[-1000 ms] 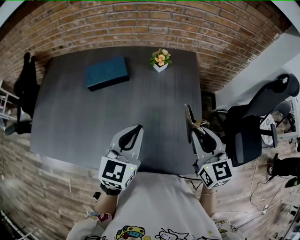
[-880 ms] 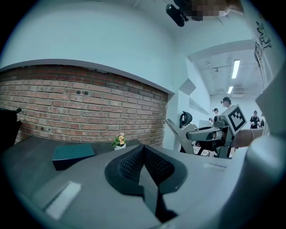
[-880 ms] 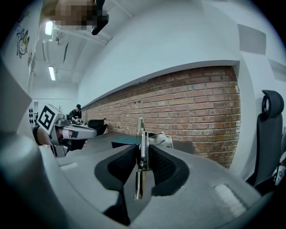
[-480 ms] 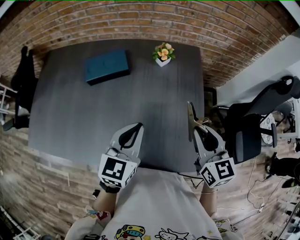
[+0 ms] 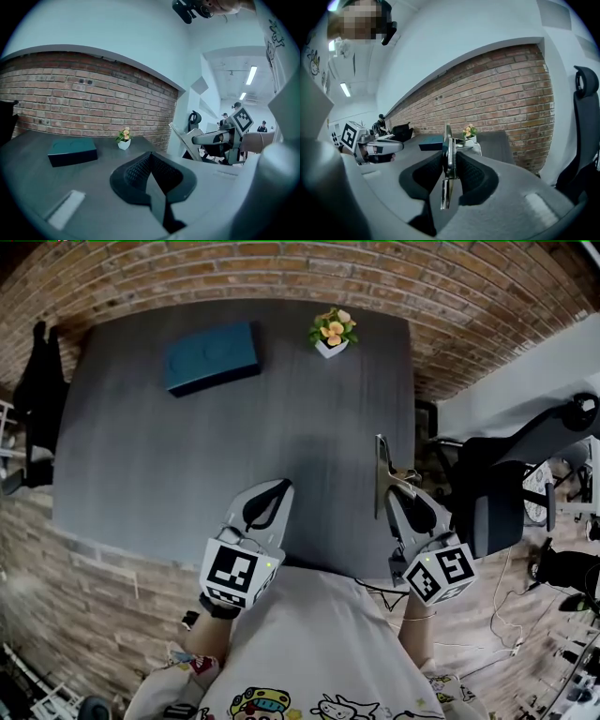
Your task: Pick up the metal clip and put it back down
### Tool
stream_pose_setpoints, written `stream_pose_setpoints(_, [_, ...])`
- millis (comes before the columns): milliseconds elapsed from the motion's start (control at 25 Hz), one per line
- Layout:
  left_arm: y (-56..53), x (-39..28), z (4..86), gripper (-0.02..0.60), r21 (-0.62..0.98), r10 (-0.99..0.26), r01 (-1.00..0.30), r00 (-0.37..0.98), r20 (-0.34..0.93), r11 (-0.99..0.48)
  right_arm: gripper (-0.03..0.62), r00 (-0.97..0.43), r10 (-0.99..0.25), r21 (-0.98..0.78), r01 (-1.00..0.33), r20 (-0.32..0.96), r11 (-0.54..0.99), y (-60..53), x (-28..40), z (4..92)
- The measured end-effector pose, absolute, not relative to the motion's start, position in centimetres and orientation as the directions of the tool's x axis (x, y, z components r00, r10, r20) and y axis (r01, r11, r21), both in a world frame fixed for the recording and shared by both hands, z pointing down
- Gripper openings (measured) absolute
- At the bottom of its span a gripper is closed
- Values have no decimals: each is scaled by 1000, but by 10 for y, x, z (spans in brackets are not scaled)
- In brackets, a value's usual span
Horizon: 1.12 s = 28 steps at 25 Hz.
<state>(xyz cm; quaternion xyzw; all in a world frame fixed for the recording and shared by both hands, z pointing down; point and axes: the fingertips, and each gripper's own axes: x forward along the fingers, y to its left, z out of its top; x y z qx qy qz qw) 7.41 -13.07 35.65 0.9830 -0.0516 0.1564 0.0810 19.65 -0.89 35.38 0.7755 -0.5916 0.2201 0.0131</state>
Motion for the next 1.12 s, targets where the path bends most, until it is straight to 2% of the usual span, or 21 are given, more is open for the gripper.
stream_pose_setpoints(640, [-138, 95, 389, 5, 196, -4, -88, 921, 391, -977, 98, 21, -887, -532, -794, 461, -295, -21, 187, 446])
stream_pose_setpoints(1120, [-131, 111, 414, 6, 224, 59, -42, 903, 425, -974, 98, -41, -859, -645, -679, 510, -350, -13, 172, 504])
